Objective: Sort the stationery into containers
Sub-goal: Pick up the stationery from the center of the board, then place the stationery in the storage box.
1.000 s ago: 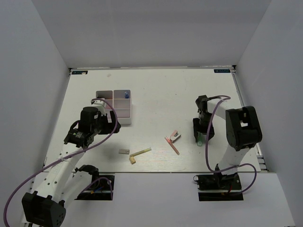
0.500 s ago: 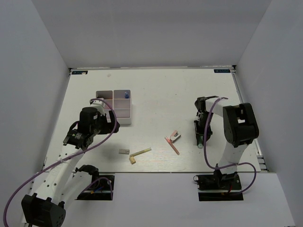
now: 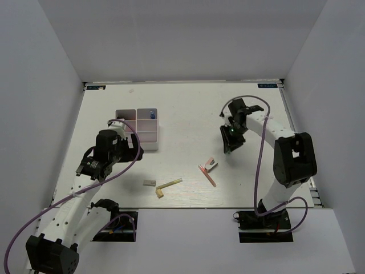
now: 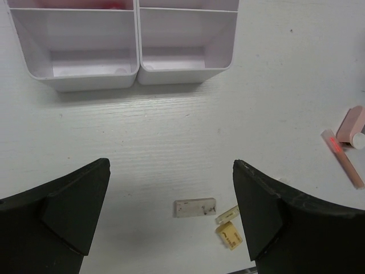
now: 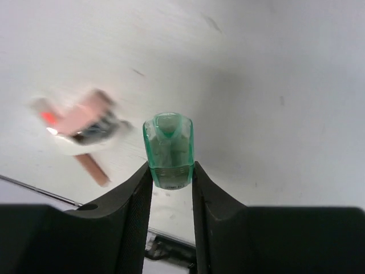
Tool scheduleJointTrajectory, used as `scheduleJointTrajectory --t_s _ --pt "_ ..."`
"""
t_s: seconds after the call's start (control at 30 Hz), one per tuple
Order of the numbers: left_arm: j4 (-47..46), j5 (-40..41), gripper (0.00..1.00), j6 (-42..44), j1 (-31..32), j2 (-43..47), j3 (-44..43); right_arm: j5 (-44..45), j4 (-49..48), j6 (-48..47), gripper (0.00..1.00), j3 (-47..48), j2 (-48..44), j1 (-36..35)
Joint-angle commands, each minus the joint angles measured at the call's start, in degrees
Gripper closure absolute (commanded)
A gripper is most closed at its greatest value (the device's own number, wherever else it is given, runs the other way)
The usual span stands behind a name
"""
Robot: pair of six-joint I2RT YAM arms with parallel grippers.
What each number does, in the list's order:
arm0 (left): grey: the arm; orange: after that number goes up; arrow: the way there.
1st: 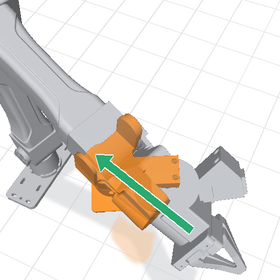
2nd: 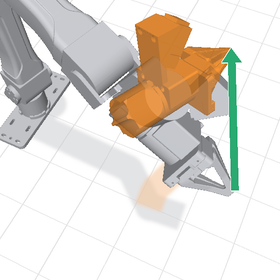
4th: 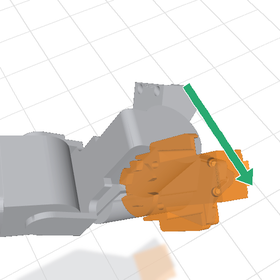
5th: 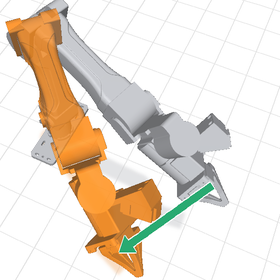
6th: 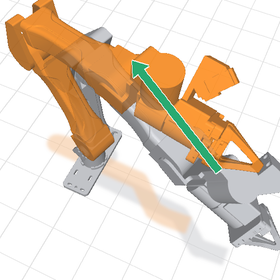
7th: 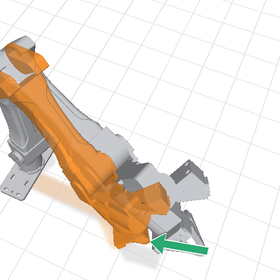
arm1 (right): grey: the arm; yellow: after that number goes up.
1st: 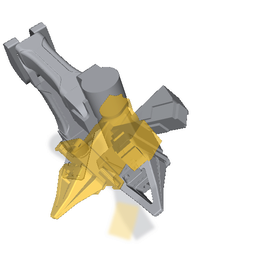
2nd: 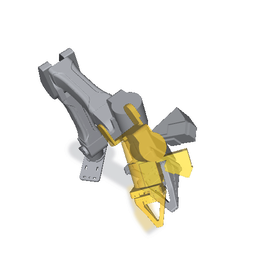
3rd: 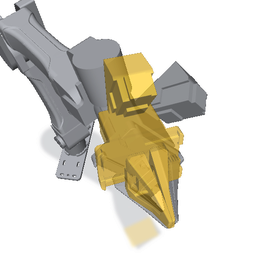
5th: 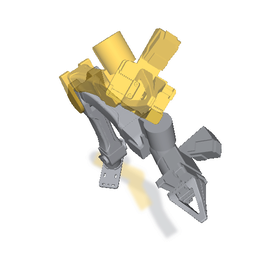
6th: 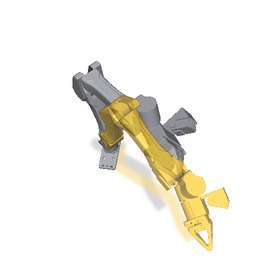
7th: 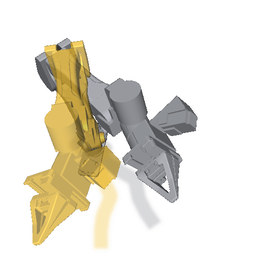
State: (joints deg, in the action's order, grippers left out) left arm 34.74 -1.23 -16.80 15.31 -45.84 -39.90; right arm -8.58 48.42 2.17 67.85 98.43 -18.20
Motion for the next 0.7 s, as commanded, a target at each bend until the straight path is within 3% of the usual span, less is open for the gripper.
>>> scheduleJointTrajectory --t_s 0.0,0.17,0.23,0.27,0.37,0.47,0.67 --pt "-0.11 0.88 0.01 0.97 -0.28 1.02 0.7 -4.87 -2.19 -9.35 1.0 9.29 -0.18 -3.59" --pt "-0.29 5.1 0.01 1.42 -0.37 1.81 1.05 -7.76 -1.49 -17.8 1.0 28.19 6.06 -9.48" --pt "-0.55 8.6 0.03 0.89 -0.37 3.38 1.84 -15.38 -0.71 -25.6 1.0 36.15 8.35 -11.24" --pt "-1.07 14.71 0.03 0.54 -0.37 4.79 2.28 -17.33 -0.26 -27.38 1.0 37.86 10.62 -11.77" --pt "-2.75 23.08 0.03 -0.16 -0.63 9.95 4.56 -24.1 -1.04 -34.42 1.0 45.32 13.87 -14.93" --pt "-4.42 27.75 0.03 -0.52 -1.07 14.63 6.94 -30.43 -4.64 -36.37 1.0 46.67 16.16 -17.57" --pt "-5.65 31.9 0.03 0.1 -0.99 18.51 8.26 -39.04 -26.66 -27.85 1.0 43.25 18.28 -22.14"
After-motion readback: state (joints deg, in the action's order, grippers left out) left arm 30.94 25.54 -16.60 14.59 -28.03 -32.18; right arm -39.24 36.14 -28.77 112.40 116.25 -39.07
